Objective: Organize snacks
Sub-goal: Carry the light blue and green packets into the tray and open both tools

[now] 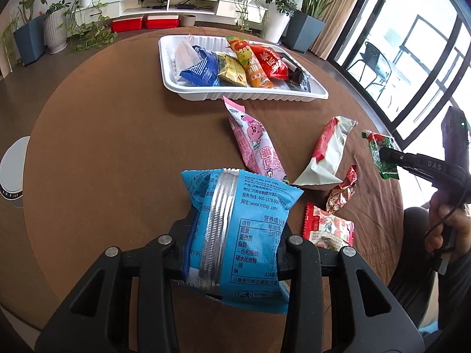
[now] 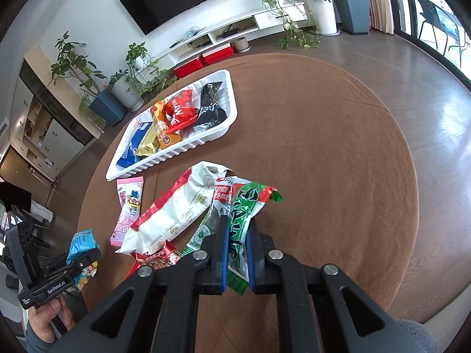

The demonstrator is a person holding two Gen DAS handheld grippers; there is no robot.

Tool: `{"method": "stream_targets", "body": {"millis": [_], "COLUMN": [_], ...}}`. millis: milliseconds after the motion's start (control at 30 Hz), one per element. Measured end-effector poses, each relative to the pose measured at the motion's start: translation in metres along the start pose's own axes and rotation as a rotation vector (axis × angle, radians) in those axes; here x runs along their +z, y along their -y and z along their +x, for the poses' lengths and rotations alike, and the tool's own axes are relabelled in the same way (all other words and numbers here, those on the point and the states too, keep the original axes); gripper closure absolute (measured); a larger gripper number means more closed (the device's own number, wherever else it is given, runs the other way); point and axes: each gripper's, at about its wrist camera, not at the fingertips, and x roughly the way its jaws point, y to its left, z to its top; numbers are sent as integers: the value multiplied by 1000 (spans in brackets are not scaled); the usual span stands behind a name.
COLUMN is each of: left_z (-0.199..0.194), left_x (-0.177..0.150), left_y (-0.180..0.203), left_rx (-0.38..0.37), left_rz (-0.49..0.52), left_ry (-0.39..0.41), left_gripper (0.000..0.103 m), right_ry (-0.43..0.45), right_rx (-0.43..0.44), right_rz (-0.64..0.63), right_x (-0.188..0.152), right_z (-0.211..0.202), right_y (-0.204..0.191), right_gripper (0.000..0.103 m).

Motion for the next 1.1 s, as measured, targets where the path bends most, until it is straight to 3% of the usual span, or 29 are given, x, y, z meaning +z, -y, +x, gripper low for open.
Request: {"method": "stream_targets", "body": {"millis": [233,433,833,1100], "left_z": [-7,-18,-17,31], "left_x": [11,46,158,208], "left_y": [-5,-8,-3,1], "left_rx": [-22,-12,12,21], "left_rz": [-32,-23,22,32], "left_ry": [26,75,155,109], "left_gripper": [68,68,68,68], "right_ry": [12,69,196,128], "right_rx": [-1,4,126,159], "right_rz": [43,17,-213,-304], "right_x": [9,42,134,172], "right_z": [-3,-16,-18,36], "right_y": [16,11,-69,-109], "right_gripper": [92,92,92,92]}}
